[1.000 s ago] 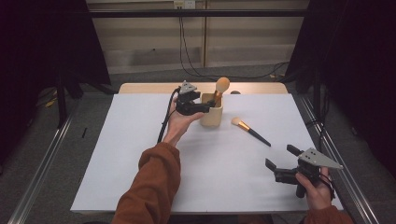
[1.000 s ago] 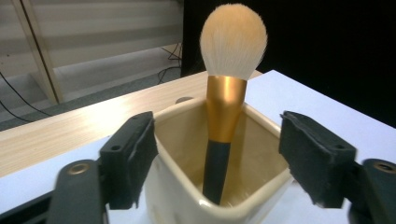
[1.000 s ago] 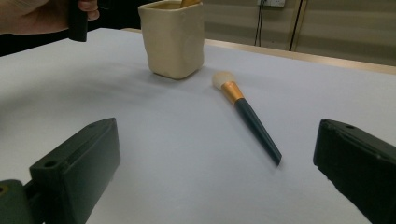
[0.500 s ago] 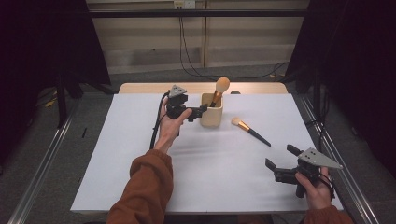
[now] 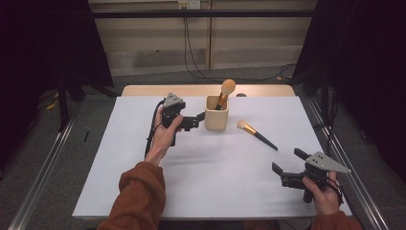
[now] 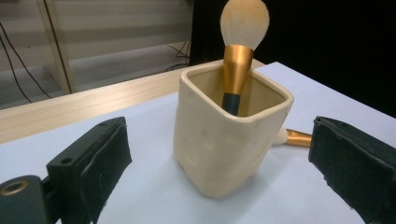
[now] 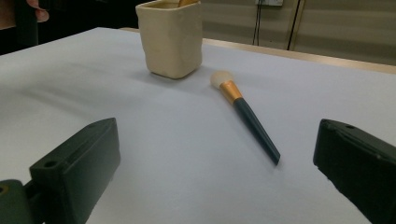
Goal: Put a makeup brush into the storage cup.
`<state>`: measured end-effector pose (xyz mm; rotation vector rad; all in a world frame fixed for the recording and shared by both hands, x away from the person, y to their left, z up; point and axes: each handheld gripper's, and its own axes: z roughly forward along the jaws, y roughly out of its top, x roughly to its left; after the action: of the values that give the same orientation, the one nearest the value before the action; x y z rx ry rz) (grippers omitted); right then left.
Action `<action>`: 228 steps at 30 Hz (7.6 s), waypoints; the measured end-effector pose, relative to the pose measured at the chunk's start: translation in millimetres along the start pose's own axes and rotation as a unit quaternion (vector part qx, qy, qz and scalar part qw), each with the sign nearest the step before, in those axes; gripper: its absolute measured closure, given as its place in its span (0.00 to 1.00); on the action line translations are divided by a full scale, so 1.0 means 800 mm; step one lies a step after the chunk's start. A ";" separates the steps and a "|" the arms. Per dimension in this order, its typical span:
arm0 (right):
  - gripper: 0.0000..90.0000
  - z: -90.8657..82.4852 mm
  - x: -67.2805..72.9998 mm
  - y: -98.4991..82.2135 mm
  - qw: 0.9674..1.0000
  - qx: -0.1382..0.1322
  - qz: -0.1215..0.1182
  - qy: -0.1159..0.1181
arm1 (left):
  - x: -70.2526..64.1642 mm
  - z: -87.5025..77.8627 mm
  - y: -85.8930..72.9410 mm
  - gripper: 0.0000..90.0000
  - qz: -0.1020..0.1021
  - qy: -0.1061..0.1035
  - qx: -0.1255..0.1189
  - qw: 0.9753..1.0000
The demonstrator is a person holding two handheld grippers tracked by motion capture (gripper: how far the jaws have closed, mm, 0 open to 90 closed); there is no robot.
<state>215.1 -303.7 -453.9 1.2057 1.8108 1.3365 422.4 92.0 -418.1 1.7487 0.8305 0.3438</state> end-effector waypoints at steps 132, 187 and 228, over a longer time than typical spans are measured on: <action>0.01 0.077 -0.019 0.067 1.000 -0.021 -0.006 0.017 | -0.008 -0.263 -0.123 0.04 0.023 0.104 -0.040 0.993; 0.04 0.220 -0.053 0.123 0.966 0.247 -0.037 0.062 | -0.005 -0.264 -0.121 0.04 0.034 0.095 -0.044 0.994; 0.10 0.293 -0.055 0.101 0.845 0.511 -0.125 0.095 | -0.003 -0.260 -0.121 0.03 0.032 0.095 -0.042 0.994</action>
<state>458.1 -238.6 -457.3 1.2411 2.8486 0.2589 260.1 253.2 -435.9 1.6856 0.8833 0.5872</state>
